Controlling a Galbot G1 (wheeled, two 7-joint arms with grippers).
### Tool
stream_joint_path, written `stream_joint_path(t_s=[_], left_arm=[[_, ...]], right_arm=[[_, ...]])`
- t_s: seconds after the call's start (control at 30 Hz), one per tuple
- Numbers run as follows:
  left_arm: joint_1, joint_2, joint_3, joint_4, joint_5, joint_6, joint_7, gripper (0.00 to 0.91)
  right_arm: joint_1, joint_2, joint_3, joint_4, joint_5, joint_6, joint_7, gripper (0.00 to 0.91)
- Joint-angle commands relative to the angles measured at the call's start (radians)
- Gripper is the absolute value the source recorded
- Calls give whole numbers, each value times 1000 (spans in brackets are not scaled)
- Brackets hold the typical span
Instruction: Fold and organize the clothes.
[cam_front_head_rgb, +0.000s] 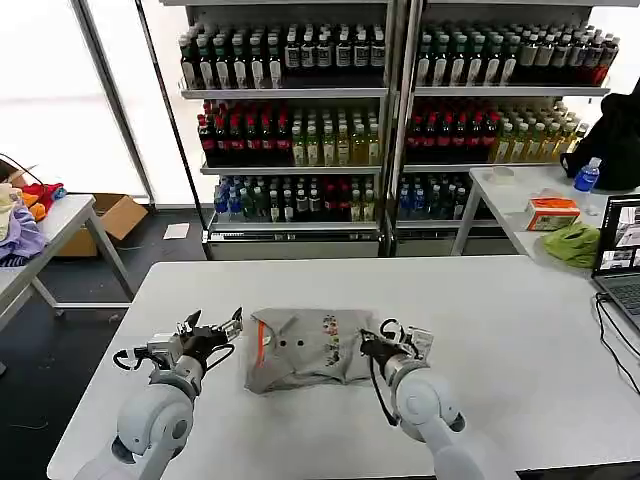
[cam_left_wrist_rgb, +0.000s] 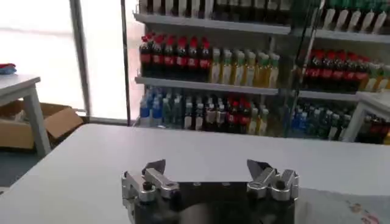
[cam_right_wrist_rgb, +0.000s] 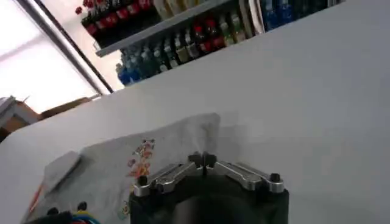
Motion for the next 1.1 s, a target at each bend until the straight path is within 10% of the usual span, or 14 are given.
stream_joint_path(t_s=[0.03,0.13,0.2,0.43,0.67,1.1], left_arm=[[8,-7,-2,-8,0,1,0,907],[9,-11,2,-10,1,2,0,907],[12,-11,3,-12,1,3,1,907],[34,-7,-8,-25,1,3,2,907],[39,-16,7,-36,1,12,1,907],[74,-22,-16,-37,3,12,1,907]], right_arm=[[40,-133,59,-78,-81,1,-76,0],[39,-132,72,-109,-142,3,-114,0],[23,-120,79,-107,-231,3,-144,907],[-90,-82,120,70,-500,28,-132,907],[-196,-147,52,328,-296,-3,-76,907],[-164,-136,-59,202,-144,-5,6,907]])
